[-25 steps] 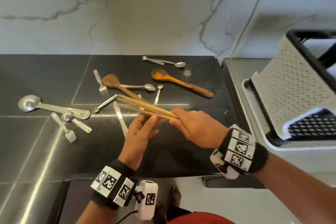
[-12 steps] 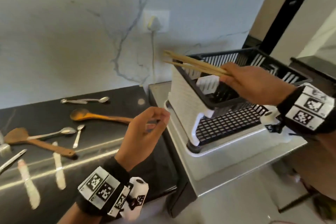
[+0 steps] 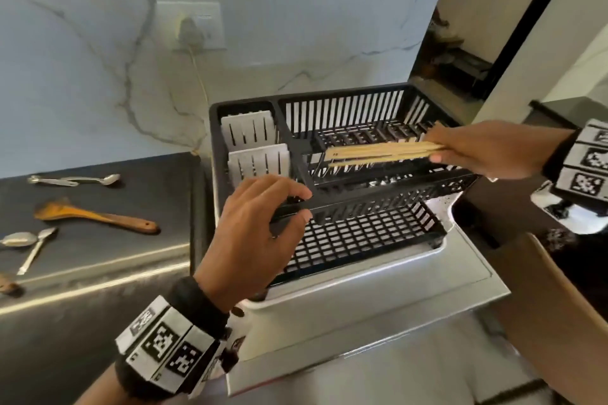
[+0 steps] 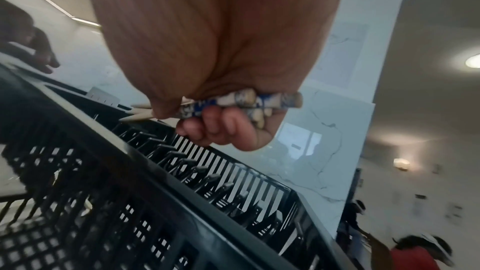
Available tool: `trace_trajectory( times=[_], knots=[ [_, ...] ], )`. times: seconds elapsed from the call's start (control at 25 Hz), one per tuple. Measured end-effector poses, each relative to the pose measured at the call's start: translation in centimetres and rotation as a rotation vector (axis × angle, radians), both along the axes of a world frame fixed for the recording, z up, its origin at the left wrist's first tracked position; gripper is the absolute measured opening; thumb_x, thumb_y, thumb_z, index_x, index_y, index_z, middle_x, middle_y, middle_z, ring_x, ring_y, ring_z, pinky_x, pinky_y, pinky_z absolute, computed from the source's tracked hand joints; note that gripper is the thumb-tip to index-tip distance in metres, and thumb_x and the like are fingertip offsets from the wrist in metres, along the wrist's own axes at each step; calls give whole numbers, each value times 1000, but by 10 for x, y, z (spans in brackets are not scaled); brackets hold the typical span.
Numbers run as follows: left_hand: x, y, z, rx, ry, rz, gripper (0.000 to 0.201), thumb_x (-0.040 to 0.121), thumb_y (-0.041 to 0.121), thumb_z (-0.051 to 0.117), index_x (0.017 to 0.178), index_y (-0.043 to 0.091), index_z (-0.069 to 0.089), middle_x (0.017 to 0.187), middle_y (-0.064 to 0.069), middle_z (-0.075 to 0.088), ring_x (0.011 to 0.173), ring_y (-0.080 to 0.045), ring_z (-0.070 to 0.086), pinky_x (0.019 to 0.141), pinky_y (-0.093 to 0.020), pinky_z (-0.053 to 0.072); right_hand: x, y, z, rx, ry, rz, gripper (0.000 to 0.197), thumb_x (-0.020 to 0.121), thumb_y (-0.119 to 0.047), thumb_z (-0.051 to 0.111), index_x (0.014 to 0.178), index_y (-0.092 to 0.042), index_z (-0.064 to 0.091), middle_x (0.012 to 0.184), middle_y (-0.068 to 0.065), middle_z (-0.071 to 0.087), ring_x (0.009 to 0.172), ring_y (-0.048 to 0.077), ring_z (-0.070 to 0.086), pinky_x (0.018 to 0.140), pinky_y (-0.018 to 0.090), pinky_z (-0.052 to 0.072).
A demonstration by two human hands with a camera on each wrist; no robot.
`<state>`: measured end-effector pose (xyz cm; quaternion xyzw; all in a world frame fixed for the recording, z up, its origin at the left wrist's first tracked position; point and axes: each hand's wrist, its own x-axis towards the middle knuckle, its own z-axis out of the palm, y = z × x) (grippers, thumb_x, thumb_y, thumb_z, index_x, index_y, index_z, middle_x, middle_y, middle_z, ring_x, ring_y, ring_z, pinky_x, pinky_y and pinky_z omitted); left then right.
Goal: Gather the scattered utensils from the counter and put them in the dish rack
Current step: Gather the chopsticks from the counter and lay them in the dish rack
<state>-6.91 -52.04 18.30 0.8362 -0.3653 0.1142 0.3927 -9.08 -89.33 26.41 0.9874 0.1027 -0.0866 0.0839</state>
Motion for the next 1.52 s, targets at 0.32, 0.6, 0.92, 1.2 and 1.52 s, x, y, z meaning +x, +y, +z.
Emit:
trace_trajectory(
  times=[0.32,0.6,0.92,1.2,1.52],
  knots=[
    [-2,-41,-6,54,-9,137,16,89,34,60,101,27,68,100,14,62,86,-7,59,72,-31,56,61,3,-18,-16,340,215,15,104,-42,37,113,-31,44,80,-3,61,64,13,58,65,28,52],
    [-4,-52,-5,70,4,267,12,88,36,65,97,29,69,98,16,61,78,-5,60,64,-21,52,91,10,-29,49,583,215,18,105,-34,40,123,-35,43,88,2,63,72,18,59,76,44,56],
    [-5,-56,-6,62,10,315,10,88,35,68,96,29,69,97,16,61,79,-5,61,64,-23,52,108,10,-22,97,552,162,41,106,-25,40,145,-39,39,119,2,67,111,13,61,105,36,45],
    [-7,-57,-6,58,-10,320,14,86,39,62,93,29,70,97,14,63,77,-6,61,63,-19,49,102,11,-23,23,654,124,49,101,-18,50,146,-37,42,127,-12,57,106,7,59,95,22,46],
    [-8,-56,-9,59,-23,327,15,86,37,63,92,26,71,97,11,63,78,-8,60,63,-23,50,102,21,-23,204,600,210,29,98,-36,57,127,-38,57,95,-2,70,85,9,67,81,23,52]
  ],
)
